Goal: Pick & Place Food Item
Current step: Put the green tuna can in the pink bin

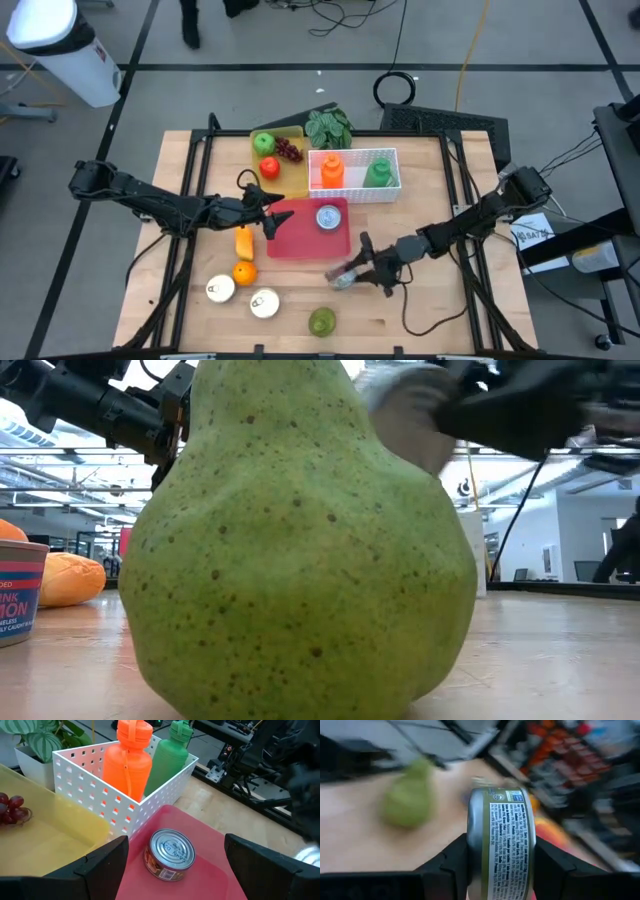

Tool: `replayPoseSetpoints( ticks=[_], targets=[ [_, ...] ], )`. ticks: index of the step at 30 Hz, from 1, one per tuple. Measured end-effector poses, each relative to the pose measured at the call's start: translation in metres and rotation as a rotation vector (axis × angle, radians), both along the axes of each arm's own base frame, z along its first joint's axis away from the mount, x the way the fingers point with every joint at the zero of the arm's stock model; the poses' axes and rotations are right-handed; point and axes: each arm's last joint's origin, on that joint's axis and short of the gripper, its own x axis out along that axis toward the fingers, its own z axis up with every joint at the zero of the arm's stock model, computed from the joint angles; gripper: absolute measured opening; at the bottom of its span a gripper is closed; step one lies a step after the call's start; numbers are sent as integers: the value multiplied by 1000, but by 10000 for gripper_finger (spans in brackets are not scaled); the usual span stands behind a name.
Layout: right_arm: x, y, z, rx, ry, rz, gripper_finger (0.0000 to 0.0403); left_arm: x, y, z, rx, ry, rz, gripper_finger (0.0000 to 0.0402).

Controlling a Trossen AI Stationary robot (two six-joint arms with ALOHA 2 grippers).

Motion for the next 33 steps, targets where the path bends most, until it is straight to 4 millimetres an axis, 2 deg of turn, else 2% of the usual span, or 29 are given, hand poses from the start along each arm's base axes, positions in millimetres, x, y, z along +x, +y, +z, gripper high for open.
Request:
replayPoseSetpoints(
  ticks=[3,7,10,17,20,23,28,33],
  targets=[
    [9,-11,7,-118,-55,-134,146,0,0,0,-4,-1,1,340],
    [24,-36,5,-189,-52,-264,146,0,0,0,-6,-2,1,340],
    [33,-54,-4,-230,-28,-322,146,0,0,0,-6,-2,2,340],
    [57,-86,-33,-492,38,-424,146,0,1,0,6,-1,23,340],
    [61,-88,-40,-615,51,-480,161,0,1,0,6,-2,25,340],
    [61,-88,-42,-675,64,-532,216,0,1,0,6,0,24,340],
    [57,-80,-35,-635,71,-608,279,0,1,0,5,0,25,340],
    [52,-70,-26,-533,48,-606,294,0,1,0,4,0,23,340]
  ],
)
